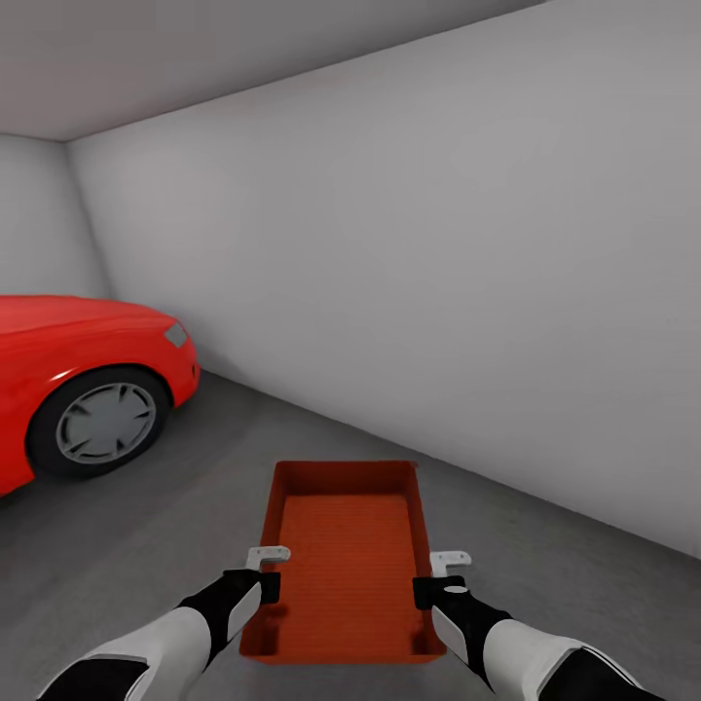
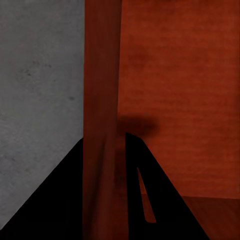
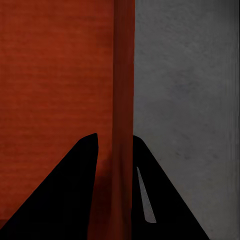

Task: Move the two storage containers from the living room to the garage. In the garage, place one container on the floor and stack the other container on top of it (either order is fine).

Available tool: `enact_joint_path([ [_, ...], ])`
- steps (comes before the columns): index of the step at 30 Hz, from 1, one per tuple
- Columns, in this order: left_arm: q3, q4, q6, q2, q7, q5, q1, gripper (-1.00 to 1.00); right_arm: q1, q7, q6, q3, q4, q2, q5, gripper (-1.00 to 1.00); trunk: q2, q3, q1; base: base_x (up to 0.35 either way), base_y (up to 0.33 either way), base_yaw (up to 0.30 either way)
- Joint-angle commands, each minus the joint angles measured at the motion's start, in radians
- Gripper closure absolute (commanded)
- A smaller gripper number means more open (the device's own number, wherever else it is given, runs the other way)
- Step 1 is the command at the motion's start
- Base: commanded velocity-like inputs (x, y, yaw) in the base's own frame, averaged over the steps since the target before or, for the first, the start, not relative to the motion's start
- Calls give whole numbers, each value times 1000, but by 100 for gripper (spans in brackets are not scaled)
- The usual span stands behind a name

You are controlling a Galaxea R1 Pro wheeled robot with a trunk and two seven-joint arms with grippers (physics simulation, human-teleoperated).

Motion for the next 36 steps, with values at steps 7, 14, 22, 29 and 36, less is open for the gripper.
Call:
enact_joint_path([
  [7,6,-6,-1,0,6,-4,0,100,0,2,0,18,3,6,-24,100,-2,-1,1,320,0,-289],
  [14,6,-6,-1,0,6,-4,0,100,0,2,-1,18,4,6,-24,100,-2,-1,1,320,0,-289],
  [22,6,-6,-1,0,6,-4,0,100,0,2,-1,18,3,6,-24,100,-2,-1,1,320,0,-289],
  [29,6,-6,-2,0,6,-4,0,100,0,2,-1,17,3,4,-24,100,-2,-1,1,320,0,-289],
  [36,6,-6,-1,0,6,-4,0,100,0,2,-1,17,3,5,-24,100,-2,-1,1,320,0,-289],
])
